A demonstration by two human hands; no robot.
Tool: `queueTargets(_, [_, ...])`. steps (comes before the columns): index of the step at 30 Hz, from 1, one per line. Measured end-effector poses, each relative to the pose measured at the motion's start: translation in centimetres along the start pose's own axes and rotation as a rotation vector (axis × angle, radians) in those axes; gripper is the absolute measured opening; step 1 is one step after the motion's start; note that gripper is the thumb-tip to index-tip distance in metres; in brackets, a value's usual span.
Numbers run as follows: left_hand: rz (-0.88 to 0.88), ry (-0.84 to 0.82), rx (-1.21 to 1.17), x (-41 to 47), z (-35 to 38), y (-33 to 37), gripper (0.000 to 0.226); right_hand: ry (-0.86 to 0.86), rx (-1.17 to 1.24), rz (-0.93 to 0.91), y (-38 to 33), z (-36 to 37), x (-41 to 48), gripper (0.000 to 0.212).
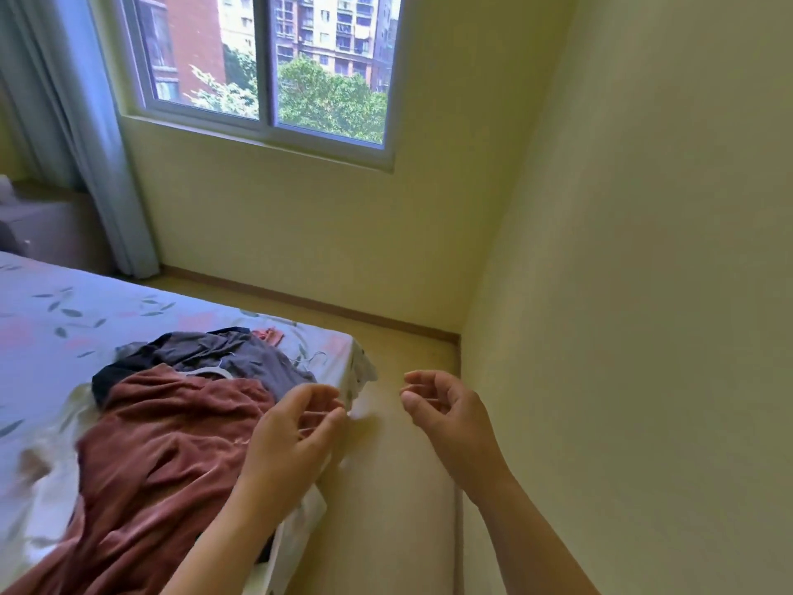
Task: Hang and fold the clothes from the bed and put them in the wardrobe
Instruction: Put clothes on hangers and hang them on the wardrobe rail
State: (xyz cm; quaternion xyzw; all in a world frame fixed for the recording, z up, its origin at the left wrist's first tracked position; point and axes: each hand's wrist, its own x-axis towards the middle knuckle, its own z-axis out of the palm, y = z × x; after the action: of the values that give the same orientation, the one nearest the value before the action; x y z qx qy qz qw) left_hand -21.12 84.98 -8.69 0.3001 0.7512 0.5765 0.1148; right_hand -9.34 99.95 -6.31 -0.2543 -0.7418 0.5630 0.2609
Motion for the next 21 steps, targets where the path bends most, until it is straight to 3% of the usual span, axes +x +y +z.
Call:
queueTargets(12, [-0.170,0.303,0.033,12.4,-6.8,-7.6,0.013,-0.330,-0.015,0.006,1.5,11.2,18.5,0.015])
queueTargets(21, [-0.327,0.531,0.101,21.2,-5.9,-12.2,0.012,-0.580,-0.043,0.008,5.1,16.4,32.7,0.014])
